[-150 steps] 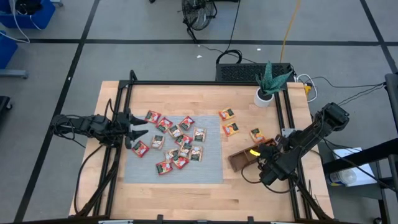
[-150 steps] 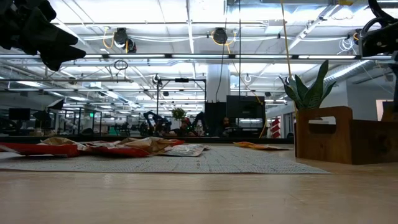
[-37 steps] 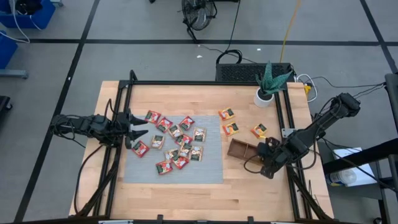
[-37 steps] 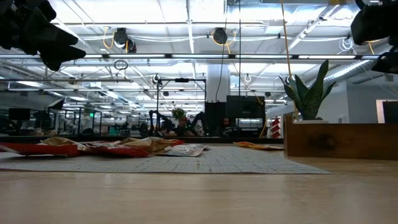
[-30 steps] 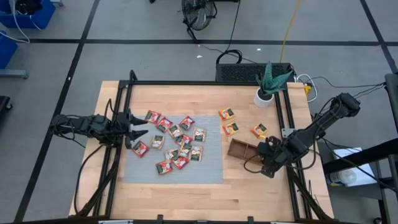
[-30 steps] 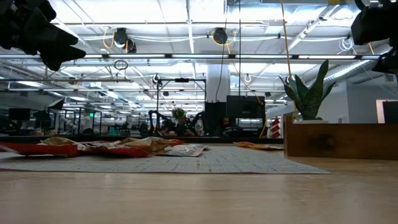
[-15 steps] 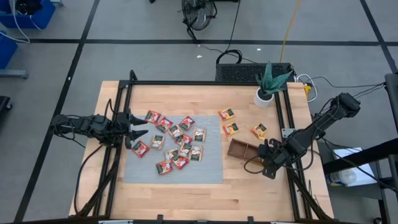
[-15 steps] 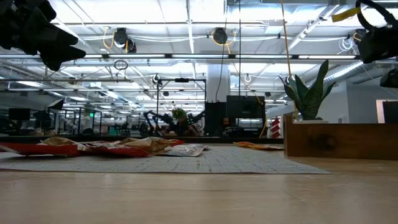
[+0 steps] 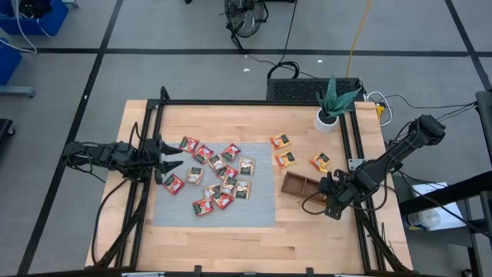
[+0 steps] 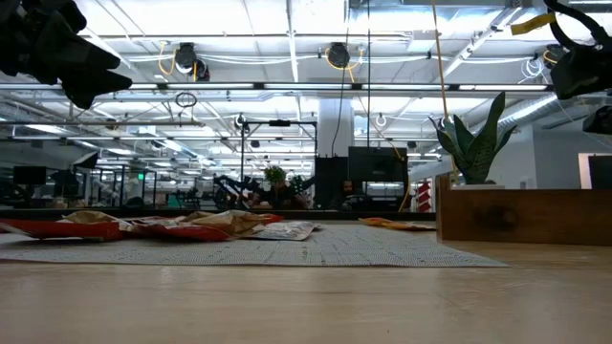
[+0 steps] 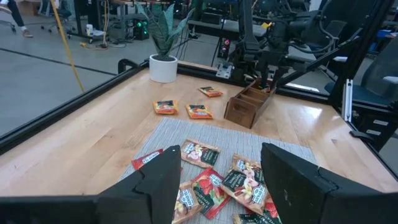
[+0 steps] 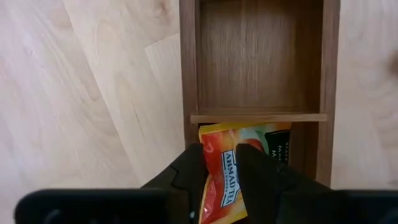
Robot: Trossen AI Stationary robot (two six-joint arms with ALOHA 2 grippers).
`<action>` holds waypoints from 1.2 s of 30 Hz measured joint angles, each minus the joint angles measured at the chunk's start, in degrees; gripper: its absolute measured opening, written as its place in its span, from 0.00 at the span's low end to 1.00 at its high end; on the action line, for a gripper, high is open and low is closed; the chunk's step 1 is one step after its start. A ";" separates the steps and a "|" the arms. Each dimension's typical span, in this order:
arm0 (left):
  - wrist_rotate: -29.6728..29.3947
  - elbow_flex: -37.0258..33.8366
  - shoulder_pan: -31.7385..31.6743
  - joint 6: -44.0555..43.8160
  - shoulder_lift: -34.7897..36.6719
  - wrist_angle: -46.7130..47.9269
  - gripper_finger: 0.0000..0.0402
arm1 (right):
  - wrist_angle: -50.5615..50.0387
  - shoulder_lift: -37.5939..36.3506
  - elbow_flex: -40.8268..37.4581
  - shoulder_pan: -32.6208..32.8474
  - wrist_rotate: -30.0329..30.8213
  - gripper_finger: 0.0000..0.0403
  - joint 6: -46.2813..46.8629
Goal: Pick & Place Tea
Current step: Adjust the yellow tea bag in the right section of the wooden organizer
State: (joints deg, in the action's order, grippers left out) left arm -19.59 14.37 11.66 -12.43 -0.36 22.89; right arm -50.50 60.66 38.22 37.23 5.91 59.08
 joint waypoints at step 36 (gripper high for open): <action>0.02 0.00 0.00 -0.02 0.00 0.00 0.56 | -6.82 2.16 6.21 3.05 11.83 0.00 -1.87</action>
State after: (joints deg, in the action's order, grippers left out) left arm -19.57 14.37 11.66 -12.45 -0.36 22.90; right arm -57.31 62.83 44.42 40.28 17.74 57.21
